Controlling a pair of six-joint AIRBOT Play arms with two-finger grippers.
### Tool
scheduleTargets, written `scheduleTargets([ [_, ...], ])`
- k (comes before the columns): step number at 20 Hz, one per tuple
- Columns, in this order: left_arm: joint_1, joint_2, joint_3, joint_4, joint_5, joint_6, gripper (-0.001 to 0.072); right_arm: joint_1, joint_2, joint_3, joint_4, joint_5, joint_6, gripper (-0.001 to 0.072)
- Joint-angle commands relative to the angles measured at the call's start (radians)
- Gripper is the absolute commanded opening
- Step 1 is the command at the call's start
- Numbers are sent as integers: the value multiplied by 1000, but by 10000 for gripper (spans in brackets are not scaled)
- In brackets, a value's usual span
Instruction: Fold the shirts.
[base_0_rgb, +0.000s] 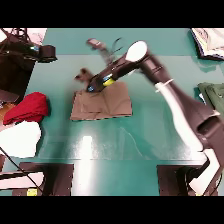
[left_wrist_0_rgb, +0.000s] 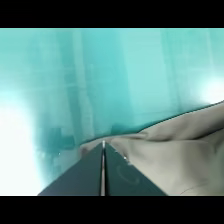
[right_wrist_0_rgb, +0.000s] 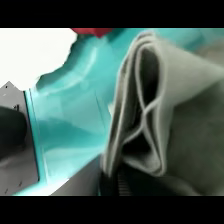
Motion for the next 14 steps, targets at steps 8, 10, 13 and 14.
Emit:
scheduleTargets([
  [8, 30, 17, 1, 5, -87, 14, 28, -174, 108, -218, -134, 90, -1, 613],
  [10, 30, 16, 1, 4, -85, 14, 29, -285, 167, -360, -171, 152, 6, 541],
  [13, 30, 16, 1, 3, -76, 14, 29, -443, 248, -612, -160, 101, 38, 543],
  [14, 30, 16, 0, -3, -66, 14, 29, -481, 262, -680, -154, 62, 66, 572],
])
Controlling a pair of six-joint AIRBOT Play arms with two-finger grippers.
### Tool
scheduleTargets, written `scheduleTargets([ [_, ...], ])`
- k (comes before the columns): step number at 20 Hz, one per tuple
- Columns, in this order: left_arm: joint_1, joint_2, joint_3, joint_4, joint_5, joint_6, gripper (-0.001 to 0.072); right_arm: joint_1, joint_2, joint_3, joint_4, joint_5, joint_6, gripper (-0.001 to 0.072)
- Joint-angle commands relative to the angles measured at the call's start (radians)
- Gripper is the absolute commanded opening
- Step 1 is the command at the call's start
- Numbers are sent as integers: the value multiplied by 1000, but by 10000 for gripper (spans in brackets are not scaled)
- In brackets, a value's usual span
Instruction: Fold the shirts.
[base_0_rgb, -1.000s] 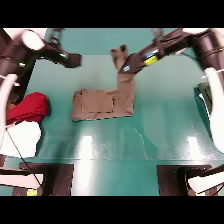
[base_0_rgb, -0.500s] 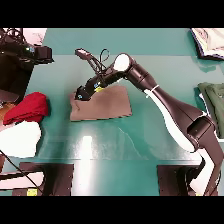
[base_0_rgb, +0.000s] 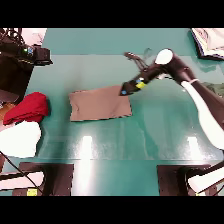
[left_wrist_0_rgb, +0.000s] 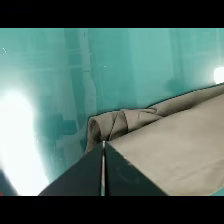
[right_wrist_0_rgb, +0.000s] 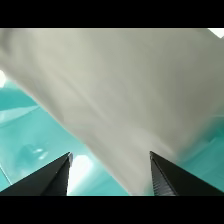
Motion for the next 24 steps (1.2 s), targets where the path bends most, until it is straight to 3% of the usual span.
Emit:
scheduleTargets([
  [1, 1, 1, 0, -12, 28, 0, 29, -162, 69, -254, 18, -61, 51, 631],
  [2, 1, 0, 0, -19, 42, 0, 29, -188, 66, -304, 74, -93, 47, 706],
  [8, 1, -3, 0, -41, 55, 0, 29, -168, -48, -365, 374, -171, -77, 690],
  [17, 1, -3, 0, -41, 42, 0, 29, 9, -249, -56, 397, -184, -64, 679],
  [18, 1, -3, 0, -41, 39, 0, 28, 17, -264, -34, 397, -173, -64, 559],
  [21, -2, -3, 0, -42, 27, 0, 28, 21, -280, 0, 394, -154, -65, 47],
  [24, -41, -5, -4, -44, 27, 0, 29, -5, -260, 0, 387, -138, -72, 18],
])
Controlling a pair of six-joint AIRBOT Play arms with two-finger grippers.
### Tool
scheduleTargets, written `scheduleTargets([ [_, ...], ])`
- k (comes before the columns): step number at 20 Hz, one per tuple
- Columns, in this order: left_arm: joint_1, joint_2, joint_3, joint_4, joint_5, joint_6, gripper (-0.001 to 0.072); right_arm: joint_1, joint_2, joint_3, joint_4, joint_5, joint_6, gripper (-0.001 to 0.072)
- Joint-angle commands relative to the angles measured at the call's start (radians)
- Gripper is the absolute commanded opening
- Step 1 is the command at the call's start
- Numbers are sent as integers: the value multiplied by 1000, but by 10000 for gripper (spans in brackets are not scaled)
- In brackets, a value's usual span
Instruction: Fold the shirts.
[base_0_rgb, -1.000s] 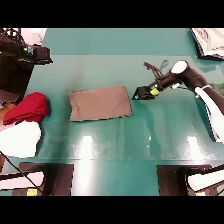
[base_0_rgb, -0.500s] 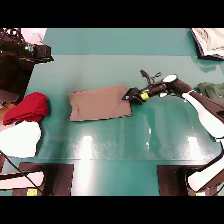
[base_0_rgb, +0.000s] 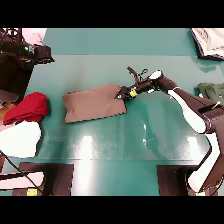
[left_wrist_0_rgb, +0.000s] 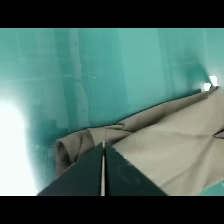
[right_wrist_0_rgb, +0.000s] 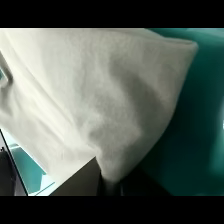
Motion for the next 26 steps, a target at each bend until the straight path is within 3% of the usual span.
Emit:
scheduleTargets([
  [1, -50, -2, -2, -3, -6, 0, 29, -33, 24, 19, -6, 31, 8, 17],
  [6, -204, -2, -2, -3, 22, 0, 29, -237, 221, -39, -137, 15, 95, 17],
  [14, -383, -2, -2, -5, 199, -12, 29, -849, 586, -262, -182, -129, 100, 17],
  [20, -466, -2, -2, -17, 244, -11, 29, -1134, 577, -249, -149, -238, 96, 17],
  [26, -466, -2, -2, -23, 244, -11, 29, -1159, 474, -5, -74, -140, 63, 17],
])
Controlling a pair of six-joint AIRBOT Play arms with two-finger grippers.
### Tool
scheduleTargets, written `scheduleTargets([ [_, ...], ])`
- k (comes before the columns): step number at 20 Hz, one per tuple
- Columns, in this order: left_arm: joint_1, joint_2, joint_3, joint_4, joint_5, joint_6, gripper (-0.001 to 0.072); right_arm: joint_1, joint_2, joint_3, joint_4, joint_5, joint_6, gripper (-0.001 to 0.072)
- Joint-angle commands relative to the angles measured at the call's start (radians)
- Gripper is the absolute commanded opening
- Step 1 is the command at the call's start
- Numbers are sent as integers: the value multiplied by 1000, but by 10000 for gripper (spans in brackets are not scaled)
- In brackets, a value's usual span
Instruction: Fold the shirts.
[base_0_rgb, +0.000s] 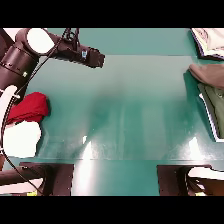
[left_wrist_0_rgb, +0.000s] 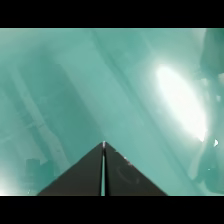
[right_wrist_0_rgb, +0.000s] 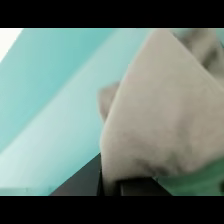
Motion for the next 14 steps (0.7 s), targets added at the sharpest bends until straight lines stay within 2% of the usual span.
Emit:
scheduleTargets([
  [1, -5, 0, 0, -1, -1, 0, 29, -26, -32, 130, 31, 43, -9, 16],
  [11, -5, 0, 0, 0, -17, 3, 29, -171, 122, 164, 21, 225, 12, 16],
  [14, -5, 0, 0, 0, -18, 3, 29, -189, 154, 163, -126, 299, 45, 16],
])
